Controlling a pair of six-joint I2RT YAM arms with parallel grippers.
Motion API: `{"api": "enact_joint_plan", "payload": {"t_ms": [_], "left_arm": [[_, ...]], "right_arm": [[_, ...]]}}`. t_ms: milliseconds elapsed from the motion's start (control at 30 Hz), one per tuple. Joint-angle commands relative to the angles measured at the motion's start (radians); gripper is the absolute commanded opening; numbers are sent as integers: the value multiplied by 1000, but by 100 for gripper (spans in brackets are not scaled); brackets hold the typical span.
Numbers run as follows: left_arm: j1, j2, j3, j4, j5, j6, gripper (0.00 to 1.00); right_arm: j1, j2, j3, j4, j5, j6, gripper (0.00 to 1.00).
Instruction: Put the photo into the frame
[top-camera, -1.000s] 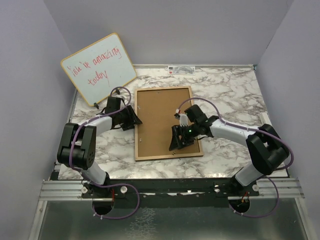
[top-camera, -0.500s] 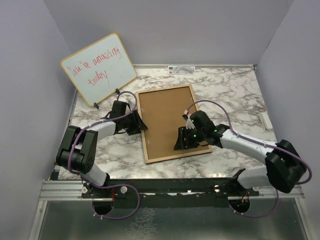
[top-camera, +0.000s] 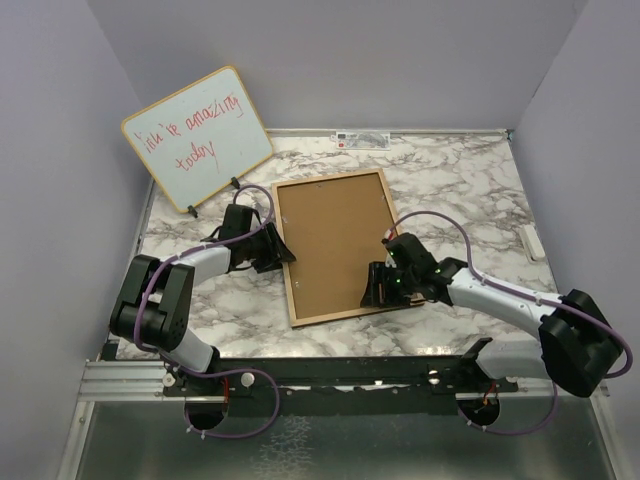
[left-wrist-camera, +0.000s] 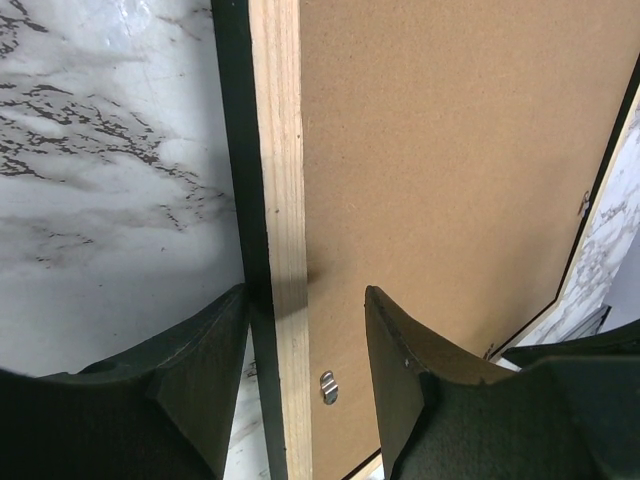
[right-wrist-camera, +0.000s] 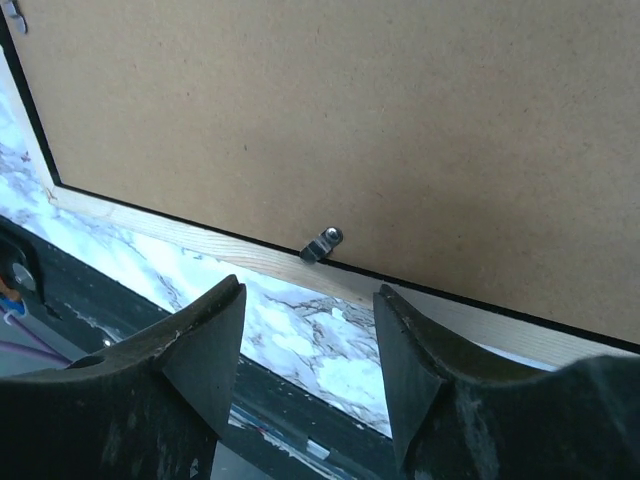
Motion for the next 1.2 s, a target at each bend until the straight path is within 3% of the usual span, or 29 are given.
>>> {"api": "enact_joint_plan", "payload": {"t_ms": [0, 500, 667, 1167], "left_arm": [[-9, -6, -29, -30, -24, 0, 52], [-9, -8, -24, -30, -25, 0, 52], [-9, -12, -27, -29, -23, 1, 52], [-9, -30, -45, -15, 1, -13, 52]], "right_arm": [[2, 15, -7, 9, -12, 10, 57], [3, 107, -9, 127, -97, 1, 53], [2, 118, -27, 218, -181, 29, 53], [2, 137, -38, 350, -233, 120, 55]]}}
